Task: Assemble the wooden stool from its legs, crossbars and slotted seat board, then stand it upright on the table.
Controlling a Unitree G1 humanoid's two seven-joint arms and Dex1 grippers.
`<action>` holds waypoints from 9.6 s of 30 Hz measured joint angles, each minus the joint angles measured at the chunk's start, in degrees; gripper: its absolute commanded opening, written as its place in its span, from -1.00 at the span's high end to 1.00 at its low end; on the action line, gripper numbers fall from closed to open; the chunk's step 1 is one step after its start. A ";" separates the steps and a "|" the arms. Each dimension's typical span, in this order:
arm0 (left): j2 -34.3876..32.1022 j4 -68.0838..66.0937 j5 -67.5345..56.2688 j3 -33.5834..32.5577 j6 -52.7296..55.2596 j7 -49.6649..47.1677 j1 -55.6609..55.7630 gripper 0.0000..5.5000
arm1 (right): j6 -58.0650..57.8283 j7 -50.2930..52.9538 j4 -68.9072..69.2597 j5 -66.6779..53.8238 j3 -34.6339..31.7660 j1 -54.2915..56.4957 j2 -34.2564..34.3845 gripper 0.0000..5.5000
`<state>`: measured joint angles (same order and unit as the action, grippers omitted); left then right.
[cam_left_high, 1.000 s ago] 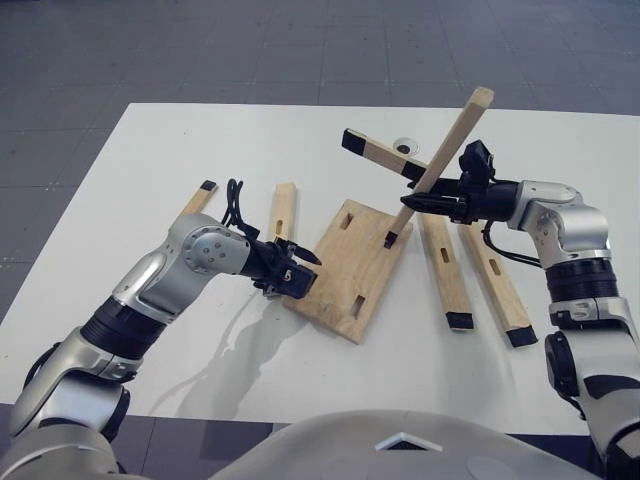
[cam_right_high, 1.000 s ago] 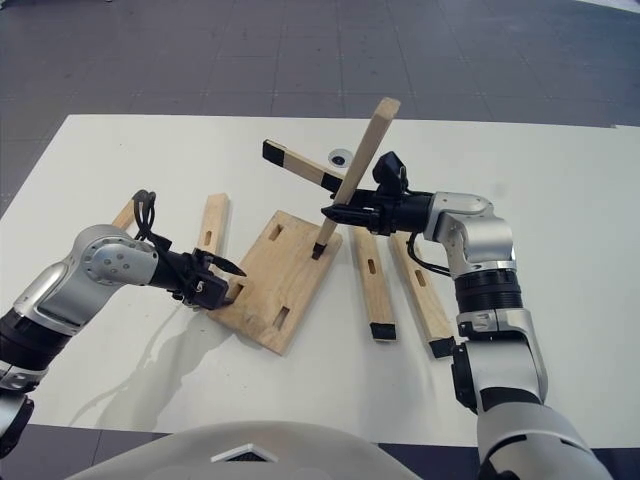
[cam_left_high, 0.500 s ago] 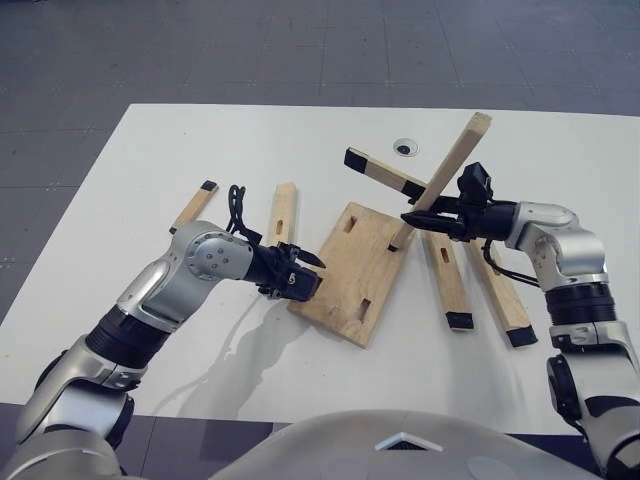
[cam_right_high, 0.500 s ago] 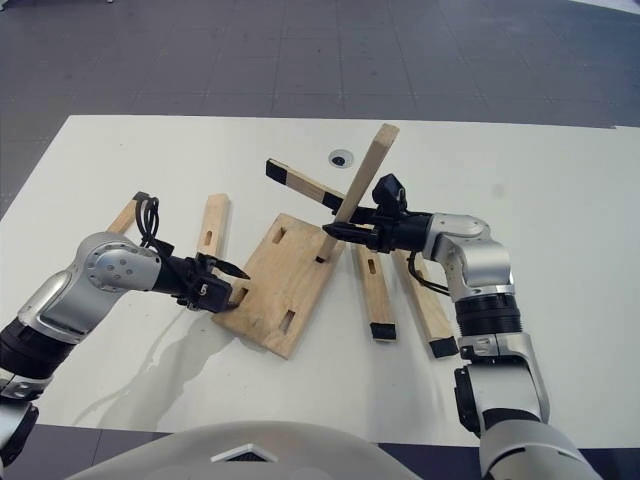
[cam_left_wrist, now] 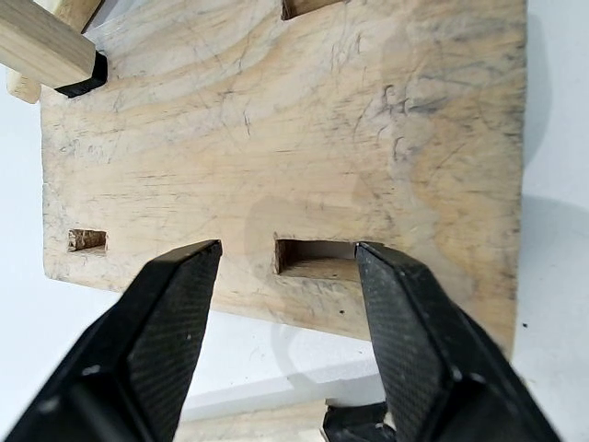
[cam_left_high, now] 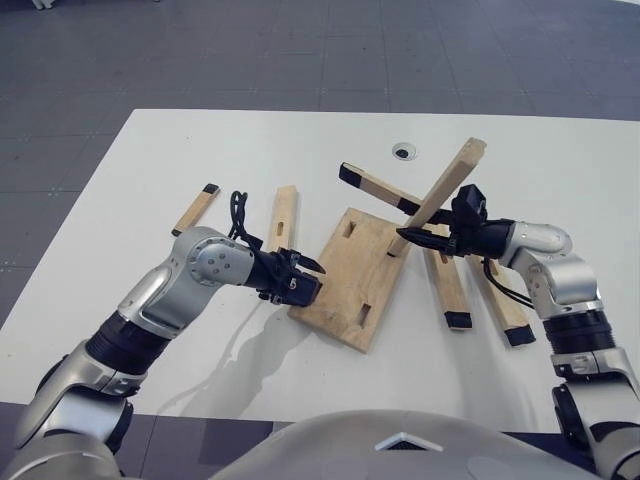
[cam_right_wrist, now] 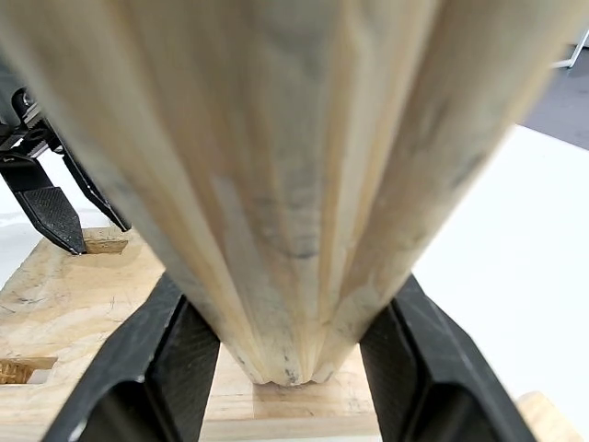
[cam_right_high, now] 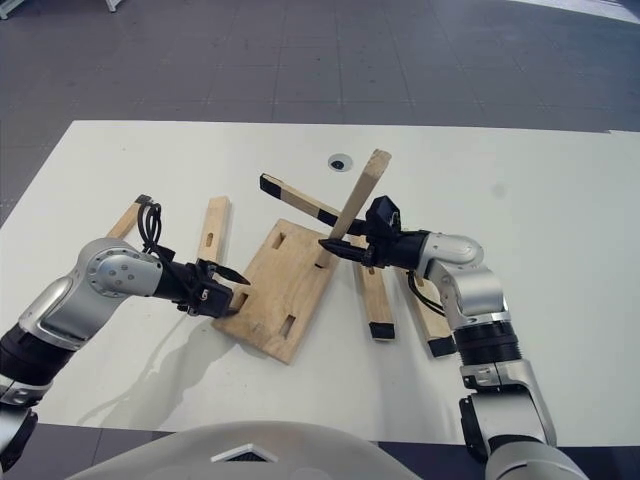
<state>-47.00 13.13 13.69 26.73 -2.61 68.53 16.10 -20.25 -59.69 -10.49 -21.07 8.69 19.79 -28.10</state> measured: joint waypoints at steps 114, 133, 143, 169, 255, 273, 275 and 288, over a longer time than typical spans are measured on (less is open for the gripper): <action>8.10 17.30 -2.48 -7.50 24.28 -18.27 -18.32 0.02 | -43.29 85.72 45.98 -48.79 -30.37 -26.73 0.90 -0.50; 18.28 32.84 -37.22 -41.52 69.66 -29.75 14.49 0.02 | -42.24 71.89 42.86 -35.34 -27.25 -39.59 -1.04 0.15; 21.26 30.95 -47.00 -48.56 78.56 -38.15 22.62 0.02 | -42.18 66.85 33.07 -35.32 -31.07 -28.33 -1.09 0.26; 24.96 -32.75 -98.38 -70.75 94.09 -42.25 50.05 -0.60 | -46.41 33.01 7.32 -51.29 -22.49 42.38 2.78 0.26; 5.54 -24.68 -79.03 -48.00 67.09 -17.18 30.34 0.25 | -60.10 27.22 24.37 -65.35 -21.23 23.81 -5.72 -0.88; 8.41 -7.89 -85.54 -54.49 64.76 -38.31 29.64 0.25 | -36.38 35.16 58.62 -15.36 3.53 -18.70 -18.07 -0.88; 8.48 -7.05 -86.05 -54.10 64.69 -38.62 29.46 0.25 | -34.51 35.38 57.48 -12.16 5.03 -18.78 -17.84 -0.88; 8.38 -3.88 -86.16 -53.54 62.87 -39.69 27.62 0.25 | -29.06 27.80 53.51 -0.19 10.13 -22.06 -23.09 -0.88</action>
<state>-38.62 9.25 -72.47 -26.81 60.26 28.85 43.72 -49.32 -31.89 43.02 -21.26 18.83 -2.27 -51.19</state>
